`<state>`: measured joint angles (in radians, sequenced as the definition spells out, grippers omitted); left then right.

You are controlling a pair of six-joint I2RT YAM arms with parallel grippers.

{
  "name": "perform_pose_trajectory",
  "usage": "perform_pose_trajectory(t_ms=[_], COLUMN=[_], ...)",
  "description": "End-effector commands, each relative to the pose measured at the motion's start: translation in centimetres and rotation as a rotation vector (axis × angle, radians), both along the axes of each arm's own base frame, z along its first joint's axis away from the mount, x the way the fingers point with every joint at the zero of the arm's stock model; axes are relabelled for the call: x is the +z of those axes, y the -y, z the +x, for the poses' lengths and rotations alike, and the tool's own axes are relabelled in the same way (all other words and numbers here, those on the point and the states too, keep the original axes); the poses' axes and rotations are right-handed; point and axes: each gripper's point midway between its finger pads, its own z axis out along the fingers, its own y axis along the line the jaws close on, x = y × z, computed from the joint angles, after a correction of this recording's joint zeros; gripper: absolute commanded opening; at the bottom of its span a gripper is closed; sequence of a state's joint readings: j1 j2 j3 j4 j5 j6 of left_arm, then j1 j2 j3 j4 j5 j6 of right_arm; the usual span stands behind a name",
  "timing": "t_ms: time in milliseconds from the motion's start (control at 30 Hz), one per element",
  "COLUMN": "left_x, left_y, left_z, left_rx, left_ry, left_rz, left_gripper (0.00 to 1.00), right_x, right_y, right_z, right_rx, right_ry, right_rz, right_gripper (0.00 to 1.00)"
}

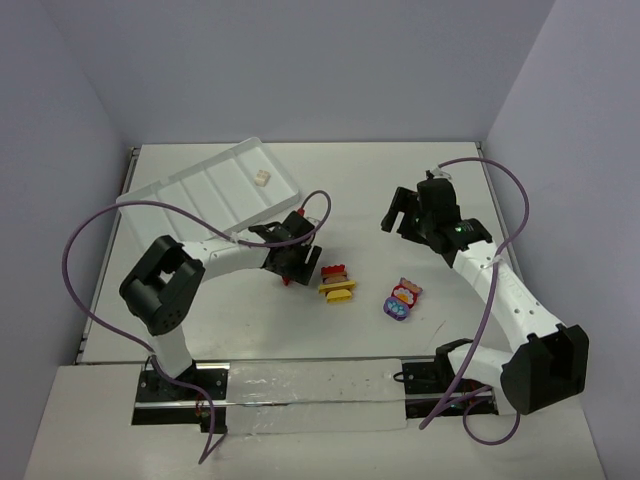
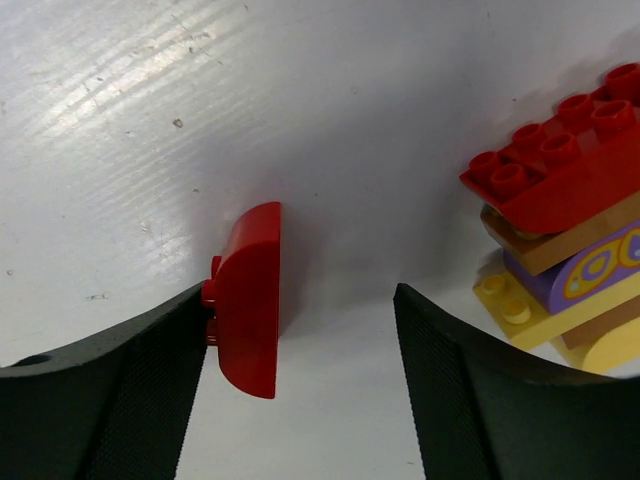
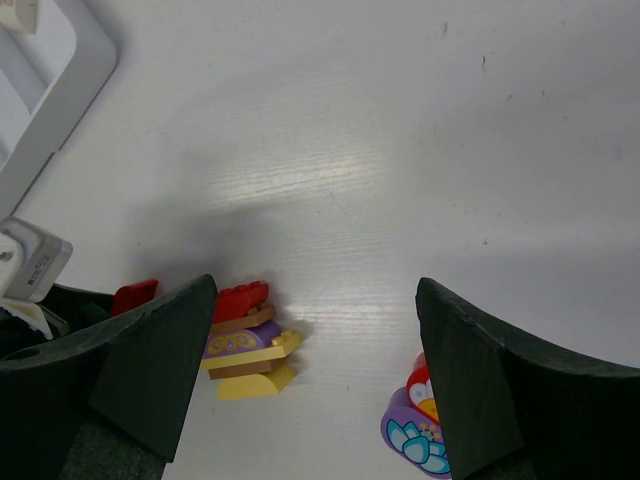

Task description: Sort the legos into containers by color

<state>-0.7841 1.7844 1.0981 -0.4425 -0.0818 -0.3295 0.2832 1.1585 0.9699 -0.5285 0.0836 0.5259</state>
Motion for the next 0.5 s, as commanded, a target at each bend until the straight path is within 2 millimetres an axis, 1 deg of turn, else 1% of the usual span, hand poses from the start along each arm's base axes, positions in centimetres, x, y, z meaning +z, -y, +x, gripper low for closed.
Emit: perform_pose_trajectory(t_ms=[0,167,200,233,267,300,333,400,433,467], left_x=[0.6,0.7,0.8,0.9,1.0,1.4,1.6,2.4,3.1,3.9], left_y=[1.0,0.8,0.6,0.5,0.5,0.4,0.3,-0.2,-0.6,-0.9], left_z=[1.4,1.9,2.0,2.1,2.3,2.4,2.7,3.4,4.0,4.7], left_rx=[-0.007,0.007,0.014,0.021,0.029,0.038,0.048,0.088,0.112,0.131], left_ry=[0.048,0.065,0.071,0.076,0.081,0.085,0.092,0.122,0.141,0.155], left_rz=[-0.009,0.017,0.023,0.027,0.031,0.037,0.045,0.081,0.101,0.113], left_gripper=[0.77,0.69,0.62,0.59,0.52,0.38,0.29,0.07,0.0,0.0], right_x=[0.7,0.7,0.5,0.4,0.3,0.1,0.0,-0.2,-0.3,-0.3], right_y=[-0.2,-0.6,-0.6,-0.6,-0.7,-0.9,-1.0,-1.0,-1.0,-1.0], right_z=[0.3,0.5,0.5,0.5,0.5,0.5,0.4,0.4,0.3,0.3], right_rx=[0.015,0.034,0.035,0.036,0.037,0.041,0.045,0.045,0.045,0.046], right_ry=[0.019,0.015,0.015,0.014,0.011,0.008,0.003,0.001,-0.001,-0.001], right_rz=[0.005,0.011,0.012,0.014,0.017,0.021,0.028,0.029,0.03,0.03], right_gripper=[0.88,0.88,0.88,0.88,0.88,0.88,0.88,0.88,0.88,0.88])
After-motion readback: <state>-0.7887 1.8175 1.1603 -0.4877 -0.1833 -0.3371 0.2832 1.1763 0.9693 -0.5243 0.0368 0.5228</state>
